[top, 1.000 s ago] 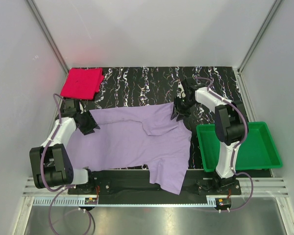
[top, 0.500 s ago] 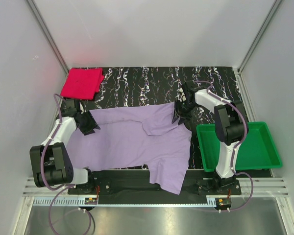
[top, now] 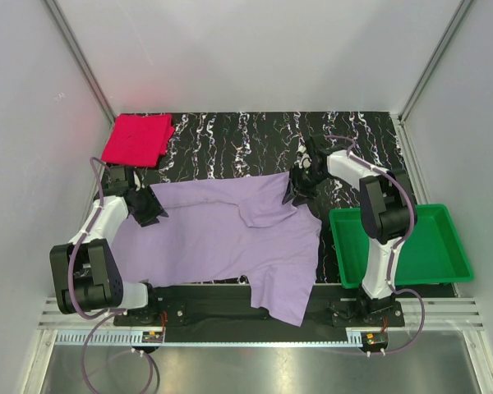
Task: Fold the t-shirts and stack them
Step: Fold the tshirt
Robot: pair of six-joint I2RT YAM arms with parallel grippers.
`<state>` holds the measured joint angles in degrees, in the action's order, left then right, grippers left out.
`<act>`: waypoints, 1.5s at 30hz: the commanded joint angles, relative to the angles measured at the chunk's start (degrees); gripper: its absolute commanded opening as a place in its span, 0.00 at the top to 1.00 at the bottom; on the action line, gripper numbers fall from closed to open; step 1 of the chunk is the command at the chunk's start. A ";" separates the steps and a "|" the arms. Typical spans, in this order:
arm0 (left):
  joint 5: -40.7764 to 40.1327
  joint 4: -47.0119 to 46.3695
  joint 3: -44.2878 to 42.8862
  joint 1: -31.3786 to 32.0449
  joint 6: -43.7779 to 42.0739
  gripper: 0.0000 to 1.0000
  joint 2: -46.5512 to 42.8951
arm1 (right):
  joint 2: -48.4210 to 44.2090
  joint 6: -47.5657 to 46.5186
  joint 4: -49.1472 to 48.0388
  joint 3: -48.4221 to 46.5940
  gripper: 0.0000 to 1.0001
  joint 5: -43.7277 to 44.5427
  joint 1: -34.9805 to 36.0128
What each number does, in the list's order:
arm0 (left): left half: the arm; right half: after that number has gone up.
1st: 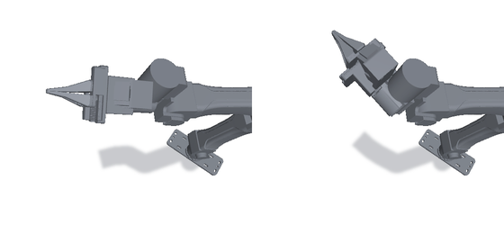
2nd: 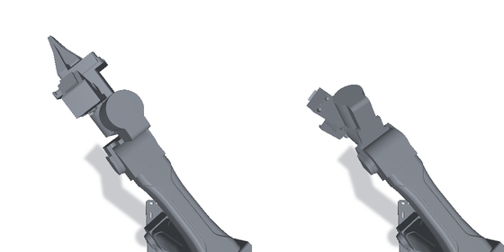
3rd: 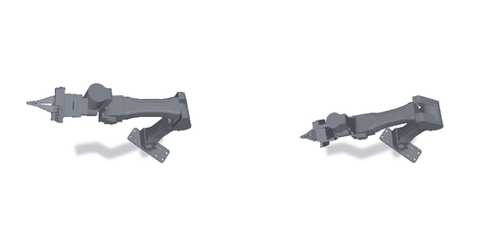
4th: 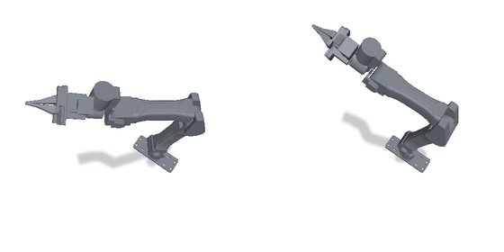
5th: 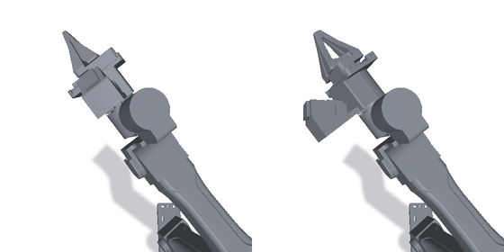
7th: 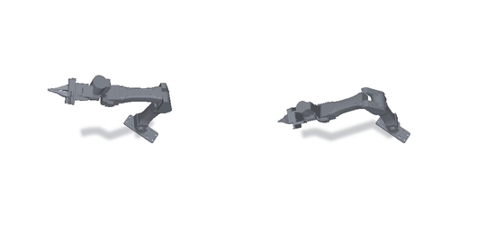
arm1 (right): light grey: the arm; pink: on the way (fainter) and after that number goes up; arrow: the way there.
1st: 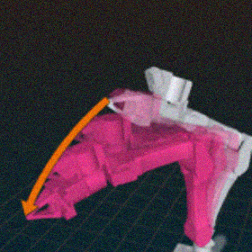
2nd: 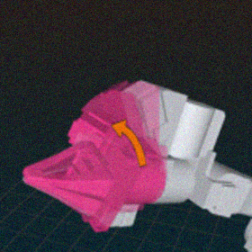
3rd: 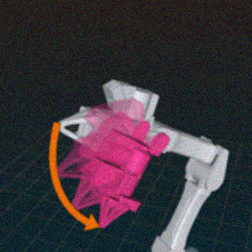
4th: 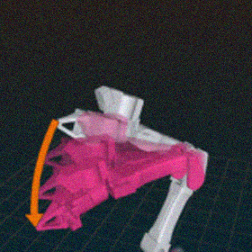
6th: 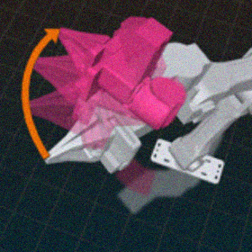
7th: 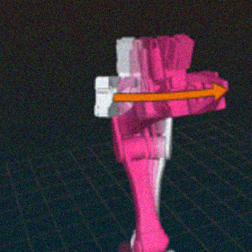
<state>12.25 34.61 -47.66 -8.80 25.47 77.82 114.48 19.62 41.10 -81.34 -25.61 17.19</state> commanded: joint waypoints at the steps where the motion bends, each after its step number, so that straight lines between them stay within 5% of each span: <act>1: 1.28 -1.12 -1.38 0.27 -0.07 0.57 -0.65 | -3.03 2.00 -3.13 0.83 0.55 -6.81 -0.23; 11: 2.60 -1.65 0.02 0.45 -0.34 0.57 -1.97 | -3.38 4.72 -4.54 4.78 0.60 -9.19 -0.67; 16: 3.13 -2.88 1.69 1.67 -0.25 0.57 -3.81 | -6.01 9.29 -2.52 3.74 1.00 -10.17 -0.84; 24: 3.22 -3.50 3.89 2.29 0.19 0.57 -5.22 | -10.06 15.09 4.60 0.57 1.00 -1.65 -4.88; 30: 2.78 -1.83 3.89 2.29 -0.69 0.57 -7.06 | -3.65 12.56 7.24 -1.28 0.98 2.49 -7.26; 34: 2.25 -0.69 3.89 2.29 -1.48 0.57 -8.56 | -4.43 9.13 7.77 0.65 0.69 9.76 -7.08; 37: 2.08 -0.25 4.15 2.38 -1.74 0.57 -9.00 | -7.16 5.35 9.25 0.14 0.59 13.56 -7.00; 45: 3.04 -1.21 2.84 2.82 -0.43 0.57 -7.78 | -12.26 -2.21 7.95 -1.54 0.66 15.43 1.86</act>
<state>13.98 34.57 -43.46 -6.52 24.93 70.24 106.48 22.35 50.39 -80.36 -10.85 13.28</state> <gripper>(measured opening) 0.431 0.363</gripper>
